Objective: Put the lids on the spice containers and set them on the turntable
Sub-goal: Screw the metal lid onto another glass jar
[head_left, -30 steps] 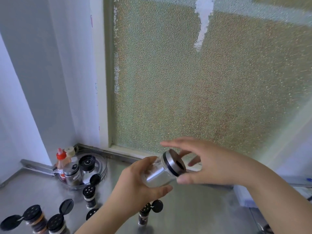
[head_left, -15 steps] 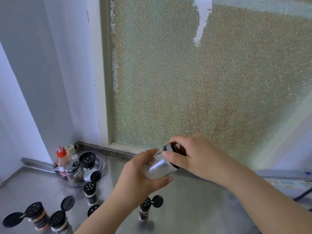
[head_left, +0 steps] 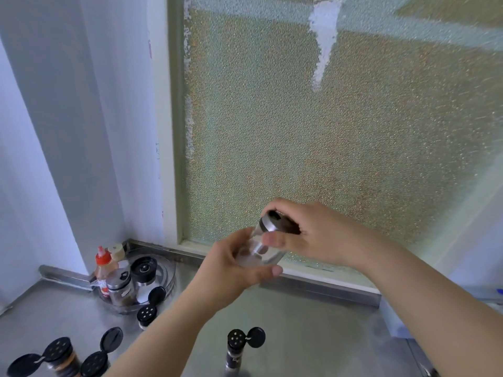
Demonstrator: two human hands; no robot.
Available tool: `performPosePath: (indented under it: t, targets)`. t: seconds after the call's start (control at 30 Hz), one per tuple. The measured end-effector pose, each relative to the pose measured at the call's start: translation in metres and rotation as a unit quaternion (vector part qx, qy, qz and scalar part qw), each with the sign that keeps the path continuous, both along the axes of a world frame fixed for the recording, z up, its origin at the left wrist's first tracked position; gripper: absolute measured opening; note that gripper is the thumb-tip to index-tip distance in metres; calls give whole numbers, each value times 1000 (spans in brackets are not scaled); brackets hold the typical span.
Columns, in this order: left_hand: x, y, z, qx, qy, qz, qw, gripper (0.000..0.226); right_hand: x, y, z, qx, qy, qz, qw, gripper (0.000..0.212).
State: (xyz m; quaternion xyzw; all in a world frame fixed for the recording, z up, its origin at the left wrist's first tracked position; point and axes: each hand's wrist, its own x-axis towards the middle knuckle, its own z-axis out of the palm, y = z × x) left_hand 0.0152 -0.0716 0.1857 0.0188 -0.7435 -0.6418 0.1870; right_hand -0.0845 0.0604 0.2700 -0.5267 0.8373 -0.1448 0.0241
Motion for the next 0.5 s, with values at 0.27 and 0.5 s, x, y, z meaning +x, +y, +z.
performPosePath:
  t: [0.27, 0.5]
  targets:
    - [3, 6, -2, 33, 30, 16, 999, 35, 5, -12, -8, -66, 45, -8, 997, 35]
    - [10, -14, -17, 21, -9, 51, 998, 44, 6, -25, -16, -23, -53, 2, 998, 42]
